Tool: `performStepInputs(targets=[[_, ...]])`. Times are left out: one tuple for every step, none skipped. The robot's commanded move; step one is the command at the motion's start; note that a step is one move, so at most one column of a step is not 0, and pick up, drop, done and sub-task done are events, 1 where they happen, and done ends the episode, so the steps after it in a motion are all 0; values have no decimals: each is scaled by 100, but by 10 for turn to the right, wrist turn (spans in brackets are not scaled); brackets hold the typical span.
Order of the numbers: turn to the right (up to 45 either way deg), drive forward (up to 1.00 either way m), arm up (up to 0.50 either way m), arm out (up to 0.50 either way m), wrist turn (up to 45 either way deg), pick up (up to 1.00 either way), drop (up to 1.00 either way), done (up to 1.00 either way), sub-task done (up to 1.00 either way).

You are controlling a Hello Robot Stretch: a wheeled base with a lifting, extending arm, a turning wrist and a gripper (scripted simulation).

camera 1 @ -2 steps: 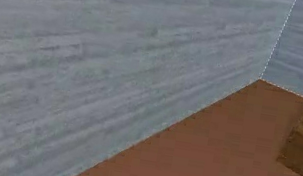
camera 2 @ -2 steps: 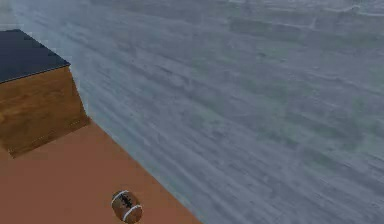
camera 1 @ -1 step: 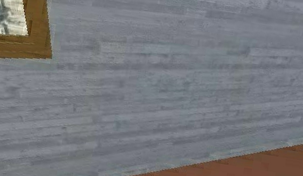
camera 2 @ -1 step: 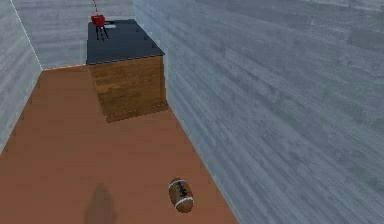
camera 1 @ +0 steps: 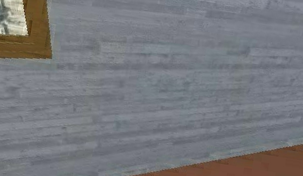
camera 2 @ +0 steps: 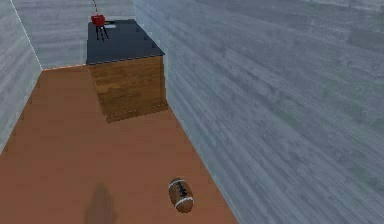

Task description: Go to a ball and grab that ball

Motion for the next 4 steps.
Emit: performStepInputs(targets=[[0, 0, 0, 48, 0, 0, 0, 0, 0], [0, 0, 0, 0, 450, 0, 0, 0, 0], [0, 0, 0, 0, 450, 0, 0, 0, 0], [0, 0, 0, 0, 450, 0, 0, 0, 0]])
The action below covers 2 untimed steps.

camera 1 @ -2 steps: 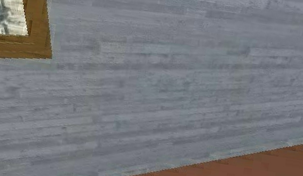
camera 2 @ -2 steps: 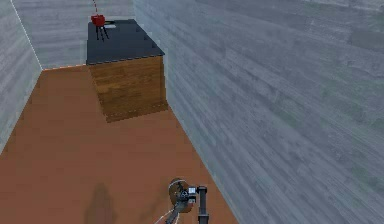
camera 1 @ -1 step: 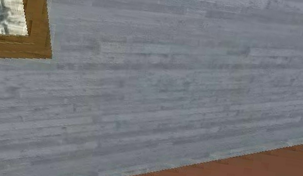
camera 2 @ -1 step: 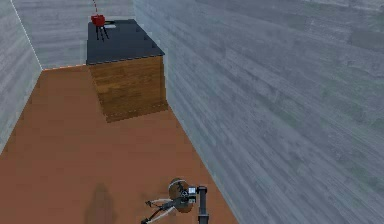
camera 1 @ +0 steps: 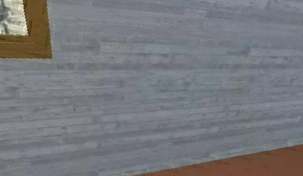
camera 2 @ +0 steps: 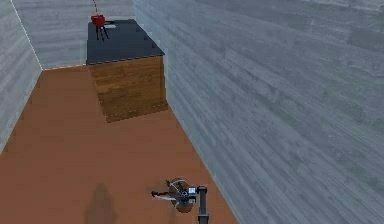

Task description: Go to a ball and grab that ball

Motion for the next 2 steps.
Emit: performStepInputs(targets=[[0, 0, 0, 0, 360, 0, 0, 0, 0], [0, 0, -30, 0, 0, 0, 0, 0, 0]])
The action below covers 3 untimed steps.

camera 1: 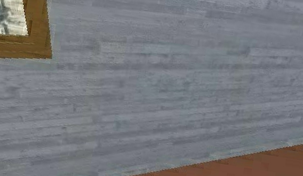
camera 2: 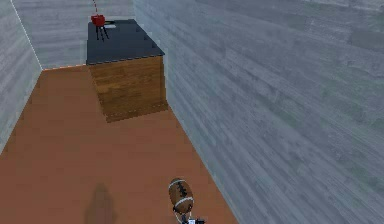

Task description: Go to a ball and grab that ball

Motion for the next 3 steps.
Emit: performStepInputs(targets=[[0, 0, 0, 0, 0, 100, 0, 0, 0], [0, 0, 10, 0, 0, 0, 0, 0, 0], [0, 0, 0, 0, 0, 0, 0, 100, 0]])
